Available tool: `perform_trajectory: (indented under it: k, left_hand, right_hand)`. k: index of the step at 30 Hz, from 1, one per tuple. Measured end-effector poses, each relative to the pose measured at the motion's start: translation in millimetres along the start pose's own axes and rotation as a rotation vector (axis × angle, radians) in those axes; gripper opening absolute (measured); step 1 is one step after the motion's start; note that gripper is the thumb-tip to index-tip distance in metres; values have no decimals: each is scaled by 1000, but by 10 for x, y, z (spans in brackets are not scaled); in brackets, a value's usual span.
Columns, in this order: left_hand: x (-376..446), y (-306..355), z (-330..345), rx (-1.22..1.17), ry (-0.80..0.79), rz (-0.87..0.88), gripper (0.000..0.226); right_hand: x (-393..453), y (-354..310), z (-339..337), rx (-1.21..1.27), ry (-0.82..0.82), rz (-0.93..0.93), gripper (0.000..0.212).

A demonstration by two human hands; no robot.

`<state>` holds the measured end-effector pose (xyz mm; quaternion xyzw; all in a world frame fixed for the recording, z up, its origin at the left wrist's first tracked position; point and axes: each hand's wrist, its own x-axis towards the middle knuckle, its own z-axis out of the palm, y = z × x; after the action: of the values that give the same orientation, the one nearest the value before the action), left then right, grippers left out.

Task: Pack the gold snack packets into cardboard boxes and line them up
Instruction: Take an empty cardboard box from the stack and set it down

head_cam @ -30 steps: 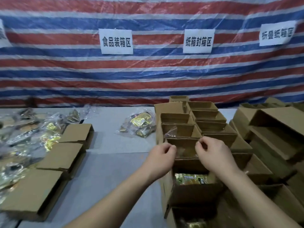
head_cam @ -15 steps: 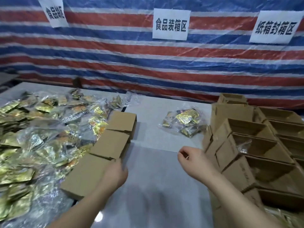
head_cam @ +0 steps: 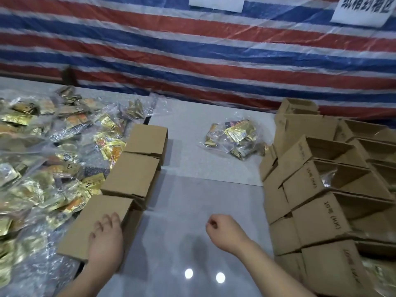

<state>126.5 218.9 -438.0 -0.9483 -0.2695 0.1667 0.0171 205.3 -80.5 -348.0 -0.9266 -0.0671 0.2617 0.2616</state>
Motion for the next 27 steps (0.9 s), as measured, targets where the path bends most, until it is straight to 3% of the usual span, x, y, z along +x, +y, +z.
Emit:
perform_trajectory:
  k: [3,6,11,14,18,20,27]
  left_hand:
    - [-267,-90,-239,-126,61,59,54]
    - [-591,16,-548,-170,-17,192,34]
    - [-705,693,-829,-228,0,418,8]
    - [-638,1210,-884,-264,-6,559,16]
    - [-595,1801,-932,-236,-36,725,30]
    - [-546,2025,-909,-196,-79,742,35]
    - [-303,2371,-715,-219,-109,744,40]
  right_hand:
    - [28,-25,36,28,-24,-14,24]
    - [93,-128,52,46,-17,-64,24]
    - [172,-174,-56,96,65,-183,61]
    - [159,35,-210,27,98,-184,61]
    - [75,506,-350,-323,157,-107,26]
    - [36,744,-368,-412,149,-31,20]
    - [168,1079,-388,-366,185,55,17]
